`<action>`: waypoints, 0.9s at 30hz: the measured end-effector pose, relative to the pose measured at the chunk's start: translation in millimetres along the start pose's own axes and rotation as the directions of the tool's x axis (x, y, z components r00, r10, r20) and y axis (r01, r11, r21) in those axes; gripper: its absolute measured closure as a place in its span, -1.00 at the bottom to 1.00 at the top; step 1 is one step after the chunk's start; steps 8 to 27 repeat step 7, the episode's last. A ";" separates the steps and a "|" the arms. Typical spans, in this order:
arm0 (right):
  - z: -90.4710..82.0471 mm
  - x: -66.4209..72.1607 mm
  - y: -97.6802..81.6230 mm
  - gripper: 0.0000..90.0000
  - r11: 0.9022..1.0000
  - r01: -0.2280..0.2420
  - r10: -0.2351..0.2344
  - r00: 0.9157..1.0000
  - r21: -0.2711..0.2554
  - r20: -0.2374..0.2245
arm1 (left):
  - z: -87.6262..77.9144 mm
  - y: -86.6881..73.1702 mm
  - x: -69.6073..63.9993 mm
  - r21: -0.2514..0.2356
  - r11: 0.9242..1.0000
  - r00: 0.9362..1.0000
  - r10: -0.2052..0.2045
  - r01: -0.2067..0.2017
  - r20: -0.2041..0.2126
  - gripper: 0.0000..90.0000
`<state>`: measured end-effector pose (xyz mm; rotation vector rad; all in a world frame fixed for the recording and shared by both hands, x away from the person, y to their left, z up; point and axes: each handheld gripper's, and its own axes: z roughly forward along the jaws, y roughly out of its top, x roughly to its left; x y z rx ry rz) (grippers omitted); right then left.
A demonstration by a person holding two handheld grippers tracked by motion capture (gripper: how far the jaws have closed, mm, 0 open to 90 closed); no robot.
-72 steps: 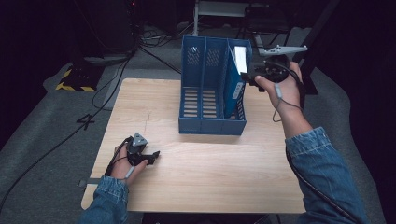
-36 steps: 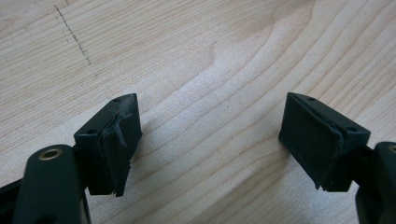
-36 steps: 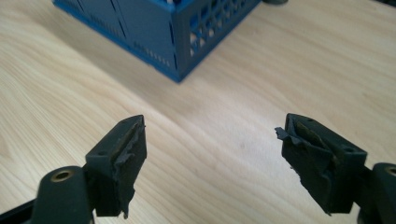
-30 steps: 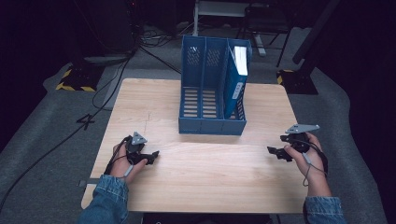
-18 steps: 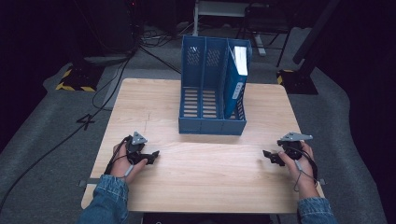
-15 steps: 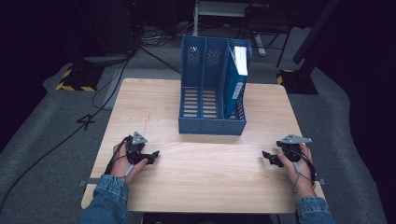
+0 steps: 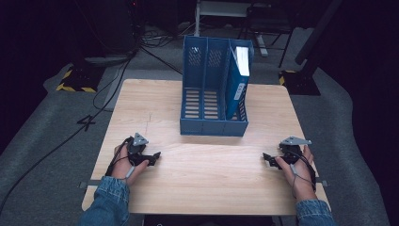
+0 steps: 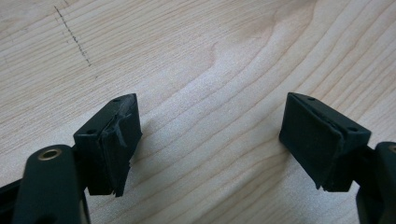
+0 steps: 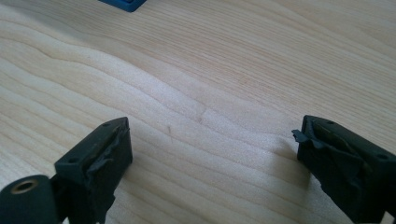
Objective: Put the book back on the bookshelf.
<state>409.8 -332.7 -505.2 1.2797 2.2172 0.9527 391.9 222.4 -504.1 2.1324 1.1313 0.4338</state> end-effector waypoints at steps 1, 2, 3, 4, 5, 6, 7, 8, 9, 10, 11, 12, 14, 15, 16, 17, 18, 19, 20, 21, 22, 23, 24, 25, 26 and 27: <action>0.0 -0.1 0.0 -0.77 1.000 0.000 0.000 1.000 0.000 0.000 | 0.0 0.0 0.0 0.000 1.000 1.000 0.000 0.000 0.000 -0.54; 0.0 -0.1 0.0 -0.77 1.000 0.000 0.000 1.000 0.000 0.000 | 0.0 0.0 0.0 0.000 1.000 1.000 0.000 0.000 0.000 -0.54; 0.1 -0.1 0.0 -0.77 1.000 0.000 0.000 1.000 0.000 0.000 | 0.0 0.0 0.0 0.000 1.000 1.000 0.000 0.000 0.000 -0.54; 0.1 -0.1 0.0 -0.78 1.000 0.000 0.000 1.000 0.000 0.000 | 0.1 0.0 0.1 0.000 1.000 1.000 -0.001 0.001 0.001 -0.54; 0.4 -0.1 0.1 -0.81 1.000 -0.003 0.003 1.000 0.002 0.003 | 0.5 0.2 0.3 0.000 1.000 1.000 0.001 -0.001 0.009 -0.56; 0.7 -0.1 0.3 -0.84 1.000 -0.006 0.006 1.000 0.004 0.007 | 1.2 0.7 -0.7 0.007 1.000 1.000 0.010 -0.010 0.014 -0.61; 1.4 -0.1 0.5 -0.88 1.000 -0.015 0.015 1.000 0.010 0.019 | 1.5 1.2 -0.7 0.008 1.000 1.000 0.018 -0.018 0.009 -0.65; 1.4 -0.1 0.5 -0.88 1.000 -0.015 0.015 1.000 0.010 0.019 | 1.5 1.2 -0.7 0.008 1.000 1.000 0.018 -0.018 0.009 -0.65; 1.4 -0.1 0.5 -0.88 1.000 -0.015 0.015 1.000 0.010 0.019 | 1.5 1.2 -0.7 0.008 1.000 1.000 0.018 -0.018 0.009 -0.65; 1.4 -0.1 0.5 -0.88 1.000 -0.015 0.015 1.000 0.010 0.019 | 1.5 1.2 -0.7 0.008 1.000 1.000 0.018 -0.018 0.009 -0.65; 1.4 -0.1 0.5 -0.88 1.000 -0.015 0.015 1.000 0.010 0.019 | 1.5 1.2 -0.7 0.008 1.000 1.000 0.018 -0.018 0.009 -0.65; 1.4 -0.1 0.5 -0.88 1.000 -0.015 0.015 1.000 0.010 0.019 | 1.5 1.2 -0.7 0.008 1.000 1.000 0.018 -0.018 0.009 -0.65; 1.4 -0.1 0.5 -0.88 1.000 -0.015 0.015 1.000 0.010 0.019 | 1.5 1.2 -0.7 0.008 1.000 1.000 0.018 -0.018 0.009 -0.65; 1.4 -0.1 0.5 -0.88 1.000 -0.015 0.015 1.000 0.010 0.019 | 1.5 1.2 -0.7 0.008 1.000 1.000 0.018 -0.018 0.009 -0.65; 1.4 -0.1 0.5 -0.88 1.000 -0.015 0.015 1.000 0.010 0.019 | 1.5 1.2 -0.7 0.008 1.000 1.000 0.018 -0.018 0.009 -0.65; 1.4 -0.1 0.5 -0.88 1.000 -0.015 0.015 1.000 0.010 0.019 | 1.5 1.2 -0.7 0.008 1.000 1.000 0.018 -0.018 0.009 -0.65; 1.4 -0.1 0.5 -0.88 1.000 -0.015 0.015 1.000 0.010 0.019 | 1.5 1.2 -0.7 0.008 1.000 1.000 0.018 -0.018 0.009 -0.65; 1.4 -0.1 0.5 -0.88 1.000 -0.015 0.015 1.000 0.010 0.019 | 1.5 1.2 -0.7 0.008 1.000 1.000 0.018 -0.018 0.009 -0.65; 1.4 -0.1 0.5 -0.88 1.000 -0.015 0.015 1.000 0.010 0.019 | 1.5 1.2 -0.7 0.008 1.000 1.000 0.018 -0.018 0.009 -0.65; 1.4 -0.1 0.5 -0.88 1.000 -0.015 0.015 1.000 0.010 0.019 | 1.5 1.2 -0.7 0.008 1.000 1.000 0.018 -0.018 0.009 -0.65; 1.4 -0.1 0.5 -0.88 1.000 -0.015 0.015 1.000 0.010 0.019 | 1.5 1.2 -0.7 0.008 1.000 1.000 0.018 -0.018 0.009 -0.65; 1.4 -0.1 0.5 -0.88 1.000 -0.015 0.015 1.000 0.010 0.019 | 1.5 1.2 -0.7 0.008 1.000 1.000 0.018 -0.018 0.009 -0.65; 1.4 -0.1 0.5 -0.88 1.000 -0.015 0.015 1.000 0.010 0.019 | 1.5 1.2 -0.7 0.008 1.000 1.000 0.018 -0.018 0.009 -0.65; 1.4 -0.1 0.5 -0.88 1.000 -0.015 0.015 1.000 0.010 0.019 | 1.5 1.2 -0.7 0.008 1.000 1.000 0.018 -0.018 0.009 -0.65; 1.4 -0.1 0.5 -0.88 1.000 -0.015 0.015 1.000 0.010 0.019 | 1.5 1.2 -0.7 0.008 1.000 1.000 0.018 -0.018 0.009 -0.65; 1.4 -0.1 0.5 -0.88 1.000 -0.015 0.015 1.000 0.010 0.019 | 1.5 1.2 -0.7 0.008 1.000 1.000 0.018 -0.018 0.009 -0.65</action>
